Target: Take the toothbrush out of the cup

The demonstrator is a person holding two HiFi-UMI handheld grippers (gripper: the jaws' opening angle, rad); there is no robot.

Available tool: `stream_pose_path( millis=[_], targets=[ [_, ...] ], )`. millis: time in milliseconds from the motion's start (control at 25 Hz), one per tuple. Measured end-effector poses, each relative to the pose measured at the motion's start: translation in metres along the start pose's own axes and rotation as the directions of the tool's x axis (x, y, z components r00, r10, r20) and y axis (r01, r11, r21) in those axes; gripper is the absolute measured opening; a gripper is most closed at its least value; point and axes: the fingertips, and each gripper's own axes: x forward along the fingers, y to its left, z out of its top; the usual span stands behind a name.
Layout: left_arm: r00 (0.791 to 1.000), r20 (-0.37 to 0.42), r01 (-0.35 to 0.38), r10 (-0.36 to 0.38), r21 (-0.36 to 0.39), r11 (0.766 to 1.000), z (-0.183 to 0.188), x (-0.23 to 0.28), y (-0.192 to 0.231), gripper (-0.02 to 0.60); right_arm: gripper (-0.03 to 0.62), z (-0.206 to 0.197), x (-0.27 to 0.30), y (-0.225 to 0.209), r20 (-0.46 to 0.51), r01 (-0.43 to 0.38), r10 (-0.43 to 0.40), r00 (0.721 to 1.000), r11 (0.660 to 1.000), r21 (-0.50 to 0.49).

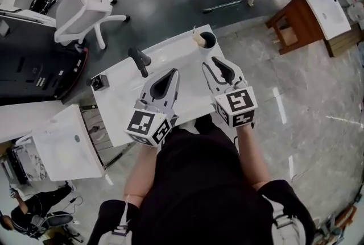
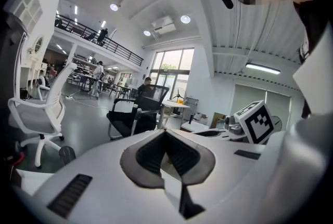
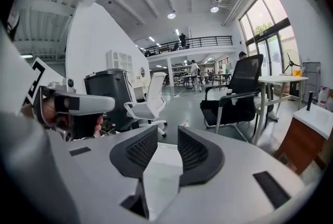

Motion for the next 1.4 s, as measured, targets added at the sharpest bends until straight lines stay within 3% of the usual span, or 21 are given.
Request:
stream_pose_path(
  millis=[440,840,1280,1400],
  targets=[
    [0.987,-0.013,-0.163,0.163,-0.033,0.986,-0.014,0.01,0.0,0.014,0.19,-0.029,0.068,-0.021,-0.095,-0.088,0.083,0.992,0.995,-0.047],
    [0.975,-0.048,-0.218,0.215,-0.061,0.974,-0.022,0.023,0.014,0.014,0.233,-0.05,0.113,-0.041,-0.153,-0.038,0.023,0.988,0.995,-0.097],
    [0.961,-0.112,-0.261,0.253,-0.067,0.963,-0.034,0.022,0.022,0.014,0.234,-0.069,0.139,-0.047,-0.199,0.028,-0.051,0.979,0.993,-0.115],
    [0.96,-0.114,-0.263,0.255,-0.064,0.963,-0.033,0.021,0.023,0.014,0.21,-0.07,0.142,-0.046,-0.201,0.047,-0.07,0.977,0.992,-0.118]
  ],
)
